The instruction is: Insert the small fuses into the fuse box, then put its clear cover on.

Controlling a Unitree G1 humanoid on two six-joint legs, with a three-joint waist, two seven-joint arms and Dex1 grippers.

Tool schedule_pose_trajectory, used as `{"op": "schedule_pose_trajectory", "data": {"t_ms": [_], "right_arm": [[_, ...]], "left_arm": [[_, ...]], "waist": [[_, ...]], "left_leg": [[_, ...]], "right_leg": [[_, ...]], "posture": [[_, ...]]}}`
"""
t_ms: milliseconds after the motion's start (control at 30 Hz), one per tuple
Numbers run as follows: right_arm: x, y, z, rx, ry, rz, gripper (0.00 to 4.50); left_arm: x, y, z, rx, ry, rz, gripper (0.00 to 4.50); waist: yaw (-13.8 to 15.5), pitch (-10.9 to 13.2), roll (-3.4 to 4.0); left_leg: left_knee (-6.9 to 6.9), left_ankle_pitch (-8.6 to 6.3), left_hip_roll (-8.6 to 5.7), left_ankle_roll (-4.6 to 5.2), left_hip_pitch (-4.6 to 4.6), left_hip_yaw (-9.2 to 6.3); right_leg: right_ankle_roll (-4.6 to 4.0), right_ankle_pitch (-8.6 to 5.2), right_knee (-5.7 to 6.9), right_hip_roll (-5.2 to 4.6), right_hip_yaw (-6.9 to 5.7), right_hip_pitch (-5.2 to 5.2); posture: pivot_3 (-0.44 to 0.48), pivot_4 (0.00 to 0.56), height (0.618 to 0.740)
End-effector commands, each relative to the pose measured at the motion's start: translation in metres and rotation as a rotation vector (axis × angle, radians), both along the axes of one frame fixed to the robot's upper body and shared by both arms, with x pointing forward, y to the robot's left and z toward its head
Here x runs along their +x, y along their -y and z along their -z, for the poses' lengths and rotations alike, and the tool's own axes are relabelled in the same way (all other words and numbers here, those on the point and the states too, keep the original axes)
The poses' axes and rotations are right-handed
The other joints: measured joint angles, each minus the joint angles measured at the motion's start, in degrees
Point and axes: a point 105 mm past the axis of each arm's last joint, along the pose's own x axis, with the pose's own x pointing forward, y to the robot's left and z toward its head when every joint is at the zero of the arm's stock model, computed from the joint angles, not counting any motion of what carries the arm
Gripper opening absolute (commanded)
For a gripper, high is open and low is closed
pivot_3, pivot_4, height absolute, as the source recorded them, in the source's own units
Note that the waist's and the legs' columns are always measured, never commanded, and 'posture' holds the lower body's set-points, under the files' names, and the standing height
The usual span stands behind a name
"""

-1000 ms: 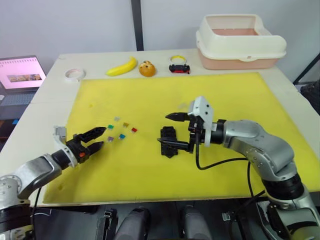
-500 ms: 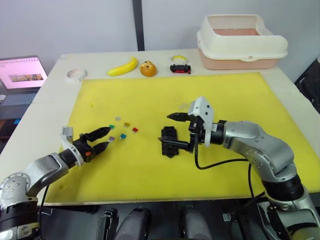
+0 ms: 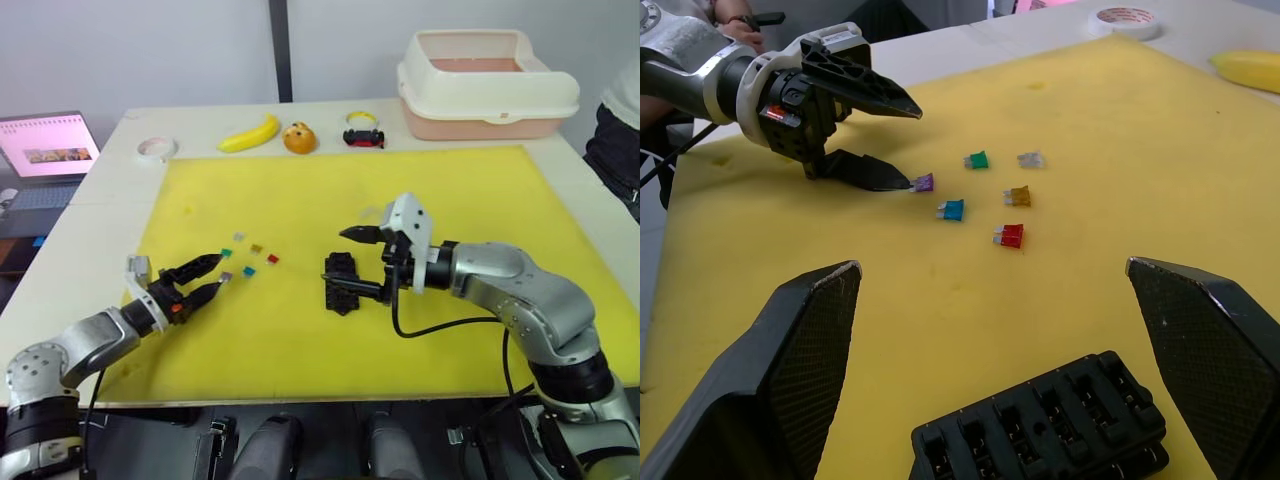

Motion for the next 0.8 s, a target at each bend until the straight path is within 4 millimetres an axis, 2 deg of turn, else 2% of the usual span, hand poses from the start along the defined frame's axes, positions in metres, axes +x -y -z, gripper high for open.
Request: {"op": "schedule_pose_trajectory", "data": {"t_ms": [33, 67, 167, 633, 733, 800], "right_arm": [[-0.006, 0.000, -0.013, 0.017, 0.058, -0.012, 4.50], [-0.006, 0.000, -0.013, 0.017, 0.059, -0.012, 4.50], [-0.006, 0.000, -0.013, 0.018, 0.060, -0.009, 4.50], [-0.005, 0.003, -0.013, 0.014, 0.063, 0.010, 4.50], [-0.005, 0.004, -0.013, 0.013, 0.063, 0.013, 4.50], [-0.005, 0.004, -0.013, 0.012, 0.064, 0.014, 4.50]], "left_arm": [[-0.002, 0.008, 0.020, 0.016, -0.072, 0.021, 4.46], [-0.001, 0.009, 0.020, 0.018, -0.071, 0.023, 4.46], [-0.001, 0.011, 0.023, 0.029, -0.077, 0.026, 3.64], [0.003, 0.015, 0.032, 0.029, -0.089, -0.004, 3.64], [0.003, 0.015, 0.033, 0.045, -0.092, -0.011, 2.72], [0.003, 0.014, 0.034, 0.061, -0.092, -0.021, 1.69]], "waist": [[0.1, 0.0, 0.01], [0.1, 0.0, 0.01], [0.1, 0.0, 0.01], [0.3, -0.1, 0.11], [0.3, -0.1, 0.11], [0.1, -0.1, 0.11]], "left_leg": [[0.00, 0.00, 0.00, 0.00, 0.00, 0.00], [0.01, 0.00, -0.01, 0.00, 0.00, 0.00], [0.02, 0.00, -0.03, 0.00, 0.00, 0.00], [0.04, 0.00, -0.07, 0.01, 0.04, -0.01], [0.04, 0.00, -0.08, 0.02, 0.04, -0.01], [0.04, 0.00, -0.08, 0.02, 0.04, -0.01]], "right_leg": [[0.00, 0.00, 0.01, -0.01, 0.00, 0.00], [0.00, 0.00, 0.02, -0.01, 0.00, 0.00], [0.00, 0.00, 0.03, -0.02, 0.00, 0.01], [0.00, 0.00, 0.04, -0.06, 0.00, 0.07], [0.00, 0.00, 0.03, -0.06, 0.00, 0.07], [0.01, 0.00, 0.03, -0.06, 0.00, 0.07]], "posture": [[0.000, 0.150, 0.740], [0.000, 0.150, 0.740], [0.000, 0.150, 0.740], [0.000, 0.150, 0.740], [0.000, 0.150, 0.740], [0.000, 0.150, 0.740]]}}
